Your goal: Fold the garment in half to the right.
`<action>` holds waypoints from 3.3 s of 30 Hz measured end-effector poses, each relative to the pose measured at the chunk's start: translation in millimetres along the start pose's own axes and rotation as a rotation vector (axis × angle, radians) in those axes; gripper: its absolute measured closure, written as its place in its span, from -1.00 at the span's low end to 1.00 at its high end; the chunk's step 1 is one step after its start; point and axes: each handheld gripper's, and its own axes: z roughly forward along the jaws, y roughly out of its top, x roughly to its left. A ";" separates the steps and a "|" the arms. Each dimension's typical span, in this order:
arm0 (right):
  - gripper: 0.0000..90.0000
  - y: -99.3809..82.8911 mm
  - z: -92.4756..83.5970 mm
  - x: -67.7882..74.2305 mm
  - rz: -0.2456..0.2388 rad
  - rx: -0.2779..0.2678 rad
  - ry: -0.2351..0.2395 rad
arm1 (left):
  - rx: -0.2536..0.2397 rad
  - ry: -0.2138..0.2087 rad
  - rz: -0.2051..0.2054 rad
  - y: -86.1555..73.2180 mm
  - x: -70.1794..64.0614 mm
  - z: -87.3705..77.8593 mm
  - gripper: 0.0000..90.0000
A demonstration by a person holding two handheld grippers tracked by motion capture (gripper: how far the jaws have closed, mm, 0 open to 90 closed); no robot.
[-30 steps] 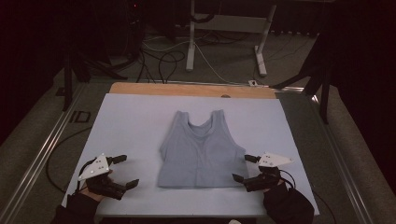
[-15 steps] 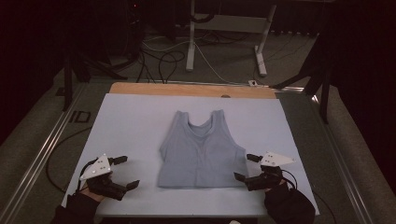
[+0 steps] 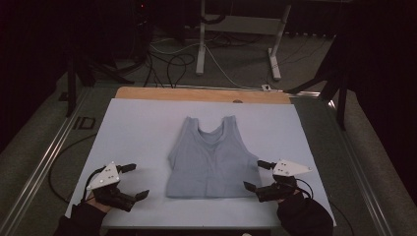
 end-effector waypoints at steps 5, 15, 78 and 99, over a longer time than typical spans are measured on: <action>-0.82 14.9 -5.6 0.8 0.002 -0.005 -0.013 | 0.003 -0.005 -0.002 5.1 -1.2 1.4 -0.99; -0.82 43.0 -2.1 -3.6 -0.042 -0.008 -0.060 | 0.014 -0.018 -0.008 20.3 -1.1 0.3 -0.99; -0.82 147.7 158.8 -27.5 -0.123 0.031 0.040 | 0.187 0.103 -0.008 67.1 -36.7 67.9 -0.99; -0.82 147.4 213.8 -33.2 -0.106 0.106 0.049 | 0.270 0.118 -0.186 45.0 -40.5 84.6 -0.99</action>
